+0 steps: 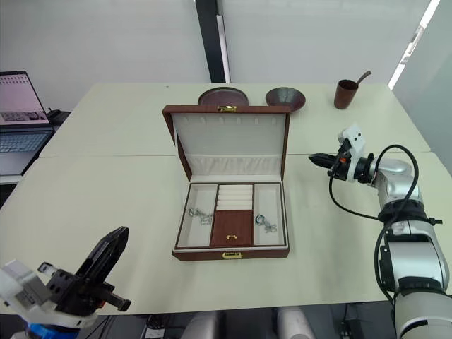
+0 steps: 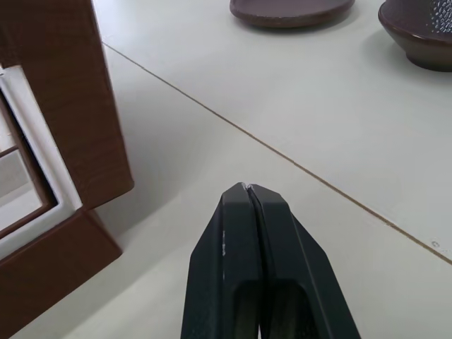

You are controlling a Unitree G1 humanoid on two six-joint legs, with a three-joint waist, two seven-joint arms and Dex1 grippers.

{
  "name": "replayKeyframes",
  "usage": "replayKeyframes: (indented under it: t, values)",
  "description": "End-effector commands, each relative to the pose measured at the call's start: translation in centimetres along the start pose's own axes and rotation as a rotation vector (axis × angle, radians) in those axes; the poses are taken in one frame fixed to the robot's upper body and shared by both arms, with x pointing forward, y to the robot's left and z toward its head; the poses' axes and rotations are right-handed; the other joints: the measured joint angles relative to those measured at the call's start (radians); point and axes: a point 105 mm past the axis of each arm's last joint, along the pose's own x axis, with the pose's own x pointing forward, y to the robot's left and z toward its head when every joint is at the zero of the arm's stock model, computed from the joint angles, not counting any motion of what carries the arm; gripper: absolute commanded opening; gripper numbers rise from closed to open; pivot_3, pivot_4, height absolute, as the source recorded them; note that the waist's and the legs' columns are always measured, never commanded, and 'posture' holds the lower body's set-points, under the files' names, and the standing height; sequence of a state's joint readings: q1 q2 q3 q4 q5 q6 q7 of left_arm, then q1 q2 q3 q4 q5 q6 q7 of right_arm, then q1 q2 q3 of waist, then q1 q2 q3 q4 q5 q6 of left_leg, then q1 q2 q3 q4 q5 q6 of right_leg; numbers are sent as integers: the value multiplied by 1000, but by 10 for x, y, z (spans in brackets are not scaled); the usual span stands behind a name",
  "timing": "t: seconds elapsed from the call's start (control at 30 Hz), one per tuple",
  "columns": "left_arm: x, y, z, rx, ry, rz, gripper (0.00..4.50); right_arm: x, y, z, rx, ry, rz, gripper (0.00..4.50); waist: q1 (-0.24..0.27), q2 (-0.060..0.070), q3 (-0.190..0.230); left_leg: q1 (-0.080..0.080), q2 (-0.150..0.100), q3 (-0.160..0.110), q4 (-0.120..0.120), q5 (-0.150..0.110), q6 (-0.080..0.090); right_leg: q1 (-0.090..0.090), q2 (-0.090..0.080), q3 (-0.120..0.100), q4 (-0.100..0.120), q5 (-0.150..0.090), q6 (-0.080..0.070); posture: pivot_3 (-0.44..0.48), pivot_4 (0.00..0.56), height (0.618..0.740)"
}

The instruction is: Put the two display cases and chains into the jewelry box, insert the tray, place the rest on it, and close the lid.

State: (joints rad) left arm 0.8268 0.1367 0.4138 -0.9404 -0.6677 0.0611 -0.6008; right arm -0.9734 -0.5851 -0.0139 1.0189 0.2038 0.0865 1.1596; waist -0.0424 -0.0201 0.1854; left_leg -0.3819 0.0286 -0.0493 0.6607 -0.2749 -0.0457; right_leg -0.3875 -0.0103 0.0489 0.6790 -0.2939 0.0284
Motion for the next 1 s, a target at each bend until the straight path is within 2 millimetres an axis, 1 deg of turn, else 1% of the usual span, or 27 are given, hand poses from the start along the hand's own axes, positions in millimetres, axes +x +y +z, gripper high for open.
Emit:
replayKeyframes:
  t: [0.03, 0.13, 0.33, 0.43, 0.47, 0.57, 0.67, 0.93, 1.0]
  values:
    - [-10, -5, 14, 62, -52, 34, 0, 6, -3, 21, -68, -35, 6, 19, -5, 0, 1, 0, 0, 0, 0, 0, 0, 0, 0, 0, 0, 0, 0, 0, 150, 740]
    - [-15, -5, 15, 72, -54, 55, 0, 11, -3, 29, -84, -45, 12, 19, -9, 1, 2, 0, 0, 1, 1, 0, 0, 0, 0, 1, 0, 0, 0, 0, 150, 740]
    - [-19, -11, 7, 59, -19, 29, 0, 22, -1, 45, -107, -88, 6, 19, -13, 1, 2, 0, 0, 2, 1, 0, 0, 0, 1, 2, 0, 0, 0, 0, 150, 740]
    - [-19, -13, 3, 50, 1, 3, 0, 29, 0, 64, -111, -160, -15, 19, -16, 2, 3, 0, 0, 2, 1, 0, 0, -1, 2, 3, 0, 0, 0, 0, 150, 740]
    - [-18, -14, 1, 52, 9, -14, 0, 33, 2, 71, -112, -187, -8, 19, -17, 2, 3, 0, 1, 2, 1, 0, 0, -1, 2, 3, 0, 0, 0, 0, 150, 740]
    - [-16, -14, -1, 51, 16, -34, 0, 41, 10, 84, -113, -235, 24, 19, -19, 3, 3, 0, 1, 2, 1, 0, 0, -2, 3, 4, 0, 0, 0, 0, 150, 740]
    - [-14, -11, 0, 47, 12, -34, 0, 46, 14, 90, -111, -253, 41, 19, -20, 3, 3, 0, 2, 2, 1, 0, 0, -1, 3, 4, 1, 0, 0, 0, 150, 740]
    - [-9, -13, 0, 37, 5, -64, 0, 62, 30, 99, -131, -273, 102, 19, -19, 3, 4, 0, 1, 3, 1, 0, 0, -2, 3, 5, 1, 0, 0, 0, 150, 740]
    - [-8, -13, 0, 36, 8, -71, 0, 66, 37, 102, -138, -277, 139, 19, -19, 3, 4, 0, 2, 3, 1, 0, 0, -2, 3, 9, 1, 0, 0, 0, 150, 740]
